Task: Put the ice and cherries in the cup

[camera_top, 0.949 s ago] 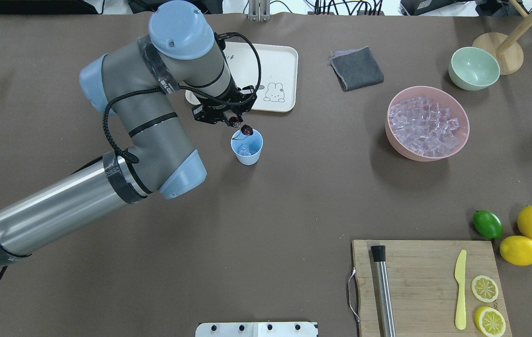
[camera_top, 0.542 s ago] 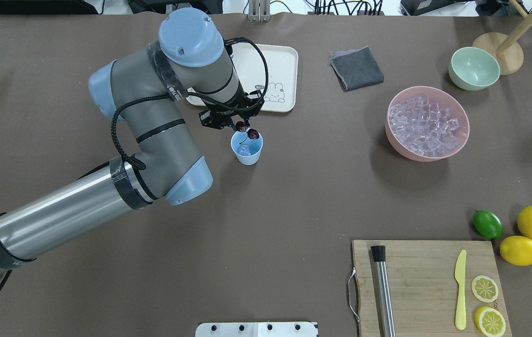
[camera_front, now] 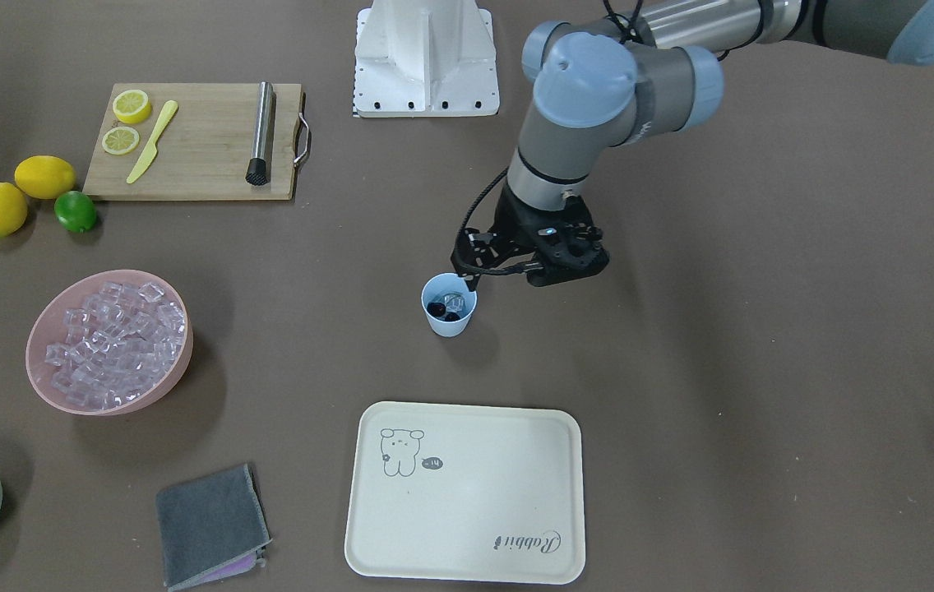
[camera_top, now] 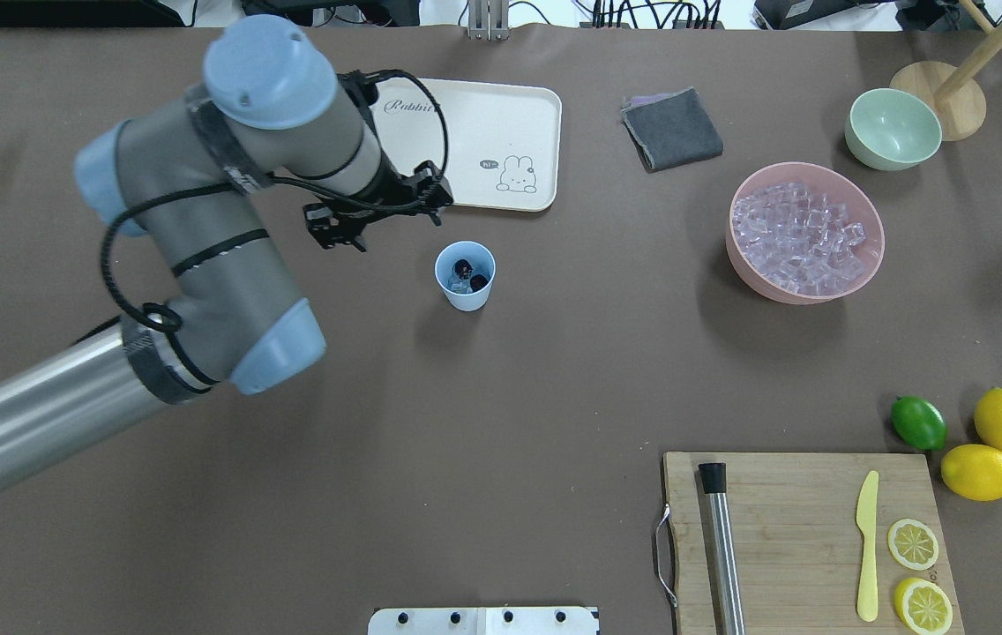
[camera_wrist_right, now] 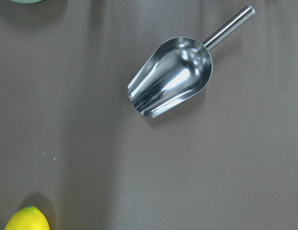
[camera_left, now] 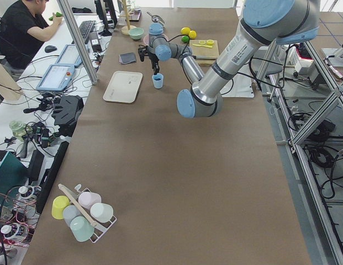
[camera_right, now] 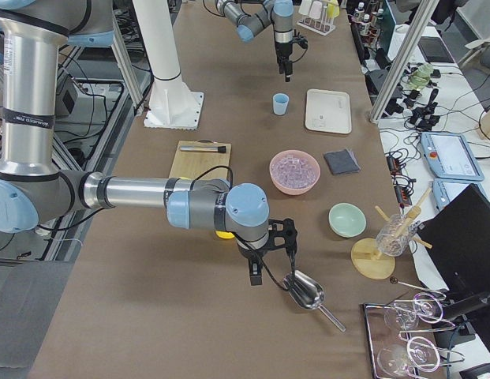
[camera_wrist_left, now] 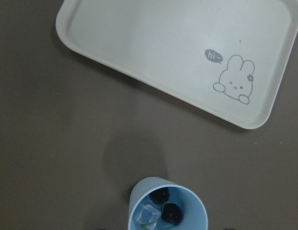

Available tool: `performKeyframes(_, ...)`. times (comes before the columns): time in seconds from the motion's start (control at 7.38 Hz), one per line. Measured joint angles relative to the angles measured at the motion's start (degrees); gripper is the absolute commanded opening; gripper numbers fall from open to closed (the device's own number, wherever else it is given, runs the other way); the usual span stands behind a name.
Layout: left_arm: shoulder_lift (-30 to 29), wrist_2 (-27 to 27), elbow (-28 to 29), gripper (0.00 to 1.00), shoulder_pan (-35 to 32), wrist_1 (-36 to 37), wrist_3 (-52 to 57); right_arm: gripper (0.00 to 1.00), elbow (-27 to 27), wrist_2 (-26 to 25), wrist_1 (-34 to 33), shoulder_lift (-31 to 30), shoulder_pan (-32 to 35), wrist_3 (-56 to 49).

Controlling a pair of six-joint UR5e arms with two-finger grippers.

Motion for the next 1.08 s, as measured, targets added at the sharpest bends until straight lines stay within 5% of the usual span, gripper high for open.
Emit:
performKeyframes(0.41,12.72,-9.76,-1.36,0.98,-16.62,2.93,23.94,1.0,0.1,0.07,0.0,-0.01,0.14,0.0)
performKeyframes(0.81,22.92,-20.48,6.11,0.98,-36.58,3.64,56.28,1.0,0.61,0.0,0.0,-0.09,0.24,0.0)
performKeyframes(1.08,27.94,-23.38,6.96,0.98,-44.21,3.61,65.53,1.0,0.62,-0.01,0.0,-0.06,0.21,0.0)
